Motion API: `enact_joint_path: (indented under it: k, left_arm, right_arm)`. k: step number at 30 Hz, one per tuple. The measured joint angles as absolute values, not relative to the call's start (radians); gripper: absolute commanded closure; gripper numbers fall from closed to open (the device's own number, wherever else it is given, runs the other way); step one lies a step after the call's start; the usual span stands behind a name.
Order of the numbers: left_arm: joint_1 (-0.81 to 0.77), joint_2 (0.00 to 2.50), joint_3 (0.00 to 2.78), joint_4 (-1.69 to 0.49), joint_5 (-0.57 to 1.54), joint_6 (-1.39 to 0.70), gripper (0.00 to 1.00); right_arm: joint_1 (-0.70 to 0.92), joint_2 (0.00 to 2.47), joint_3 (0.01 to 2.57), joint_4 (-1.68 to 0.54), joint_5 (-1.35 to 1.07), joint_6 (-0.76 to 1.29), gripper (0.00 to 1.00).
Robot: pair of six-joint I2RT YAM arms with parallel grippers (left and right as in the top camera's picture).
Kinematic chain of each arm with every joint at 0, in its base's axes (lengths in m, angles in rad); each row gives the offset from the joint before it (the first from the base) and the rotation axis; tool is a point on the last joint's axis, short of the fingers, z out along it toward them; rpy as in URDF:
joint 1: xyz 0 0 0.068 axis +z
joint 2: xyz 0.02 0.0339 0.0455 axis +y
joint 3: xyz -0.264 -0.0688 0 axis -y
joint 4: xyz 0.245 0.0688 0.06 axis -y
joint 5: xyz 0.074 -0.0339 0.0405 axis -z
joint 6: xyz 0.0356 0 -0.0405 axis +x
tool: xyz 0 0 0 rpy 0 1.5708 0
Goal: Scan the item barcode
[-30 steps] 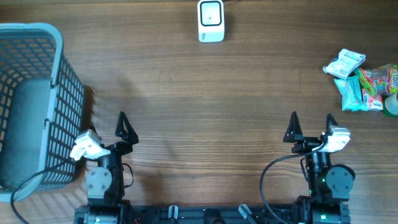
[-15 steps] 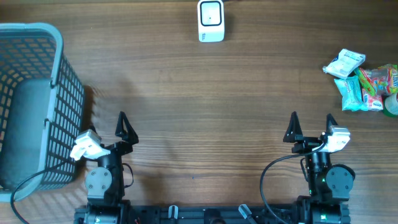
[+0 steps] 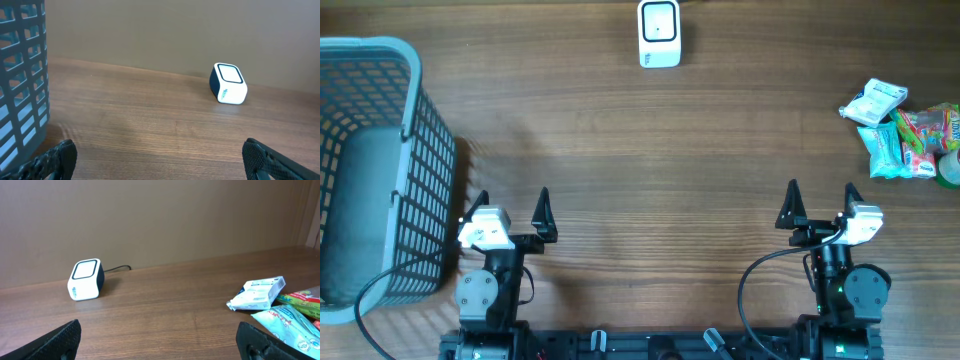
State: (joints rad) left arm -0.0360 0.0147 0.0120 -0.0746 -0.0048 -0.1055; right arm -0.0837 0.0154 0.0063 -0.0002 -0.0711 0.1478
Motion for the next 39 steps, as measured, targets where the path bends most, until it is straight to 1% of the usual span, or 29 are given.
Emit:
enact_joint_path:
  k: [11, 39]
  left_arm:
    - [-0.036, 0.015, 0.012, -0.075, 0.01, -0.028, 0.0]
    - [-0.025, 0.015, 0.012, -0.074, 0.017, -0.026, 0.0]
  right_arm:
    - [-0.084, 0.015, 0.006, 0.0, -0.072, 0.148, 0.0]
    - [-0.084, 0.015, 0.006, 0.0, -0.071, 0.148, 0.0]
